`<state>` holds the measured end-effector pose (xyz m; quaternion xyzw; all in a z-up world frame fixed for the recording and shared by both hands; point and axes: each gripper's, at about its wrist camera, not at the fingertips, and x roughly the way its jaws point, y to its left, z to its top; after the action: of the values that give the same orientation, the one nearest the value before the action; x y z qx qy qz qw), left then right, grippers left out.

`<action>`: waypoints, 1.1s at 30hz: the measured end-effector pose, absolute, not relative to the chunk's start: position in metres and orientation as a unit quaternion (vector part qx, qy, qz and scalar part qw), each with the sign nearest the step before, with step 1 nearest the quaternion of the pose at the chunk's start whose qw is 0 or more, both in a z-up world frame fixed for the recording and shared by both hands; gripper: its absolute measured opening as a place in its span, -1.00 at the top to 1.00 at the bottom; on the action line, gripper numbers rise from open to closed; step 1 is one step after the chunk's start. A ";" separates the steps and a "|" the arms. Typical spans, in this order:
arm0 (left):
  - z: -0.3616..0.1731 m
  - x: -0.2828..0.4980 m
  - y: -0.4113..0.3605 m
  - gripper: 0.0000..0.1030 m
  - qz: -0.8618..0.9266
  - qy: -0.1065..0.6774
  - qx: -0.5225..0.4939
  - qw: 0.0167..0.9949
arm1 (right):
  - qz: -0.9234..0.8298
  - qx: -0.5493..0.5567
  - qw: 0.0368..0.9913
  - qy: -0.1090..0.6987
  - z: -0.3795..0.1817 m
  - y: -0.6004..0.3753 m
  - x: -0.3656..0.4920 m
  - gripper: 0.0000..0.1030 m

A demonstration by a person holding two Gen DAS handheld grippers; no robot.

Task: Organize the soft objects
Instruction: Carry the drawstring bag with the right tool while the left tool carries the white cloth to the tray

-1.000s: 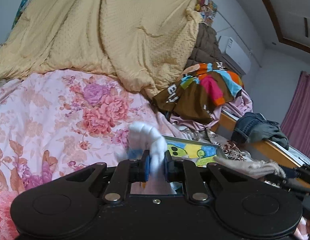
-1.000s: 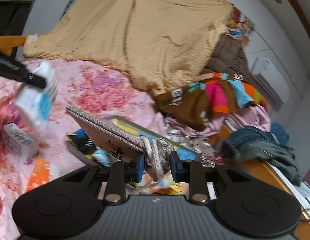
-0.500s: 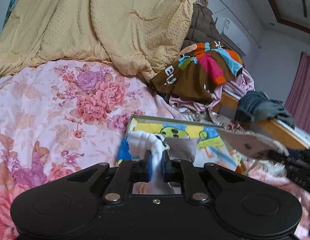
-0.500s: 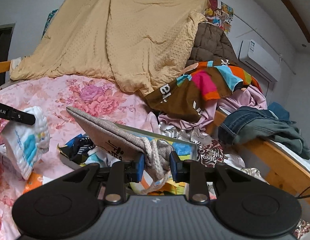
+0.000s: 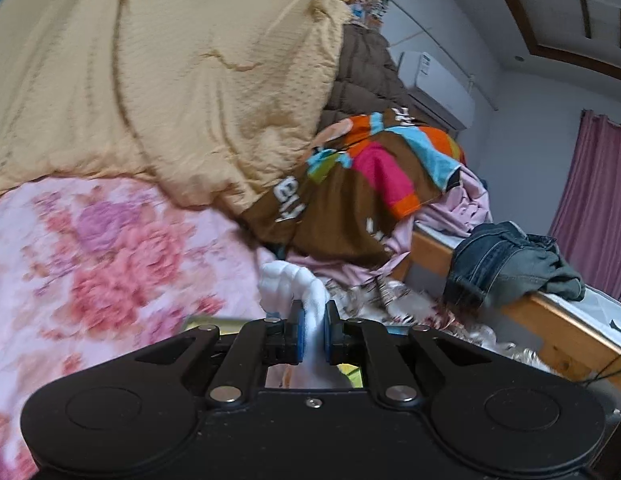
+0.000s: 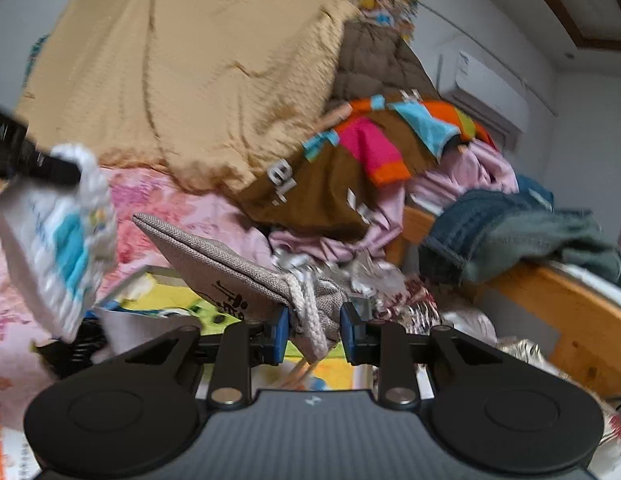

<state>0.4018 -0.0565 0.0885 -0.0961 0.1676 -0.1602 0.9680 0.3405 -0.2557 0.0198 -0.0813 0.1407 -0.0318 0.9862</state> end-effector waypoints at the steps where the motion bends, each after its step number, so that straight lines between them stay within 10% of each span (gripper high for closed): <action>1: 0.089 0.411 -0.067 0.82 -0.164 0.168 -0.093 0.968 | -0.037 -0.077 0.986 0.146 0.017 -0.260 0.346 0.42; 29: -0.017 0.477 -0.101 0.62 -0.110 0.310 -0.132 0.935 | -0.019 -0.021 0.978 0.204 -0.019 -0.300 0.373 0.32; 33: -0.020 0.473 -0.099 0.17 -0.094 0.315 -0.109 0.938 | -0.019 -0.019 0.978 0.207 -0.020 -0.299 0.373 0.26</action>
<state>0.4732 -0.0988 -0.0198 -0.1093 0.3150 -0.0941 0.9381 0.3734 -0.2994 -0.0196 -0.0190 0.2070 -0.0186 0.9780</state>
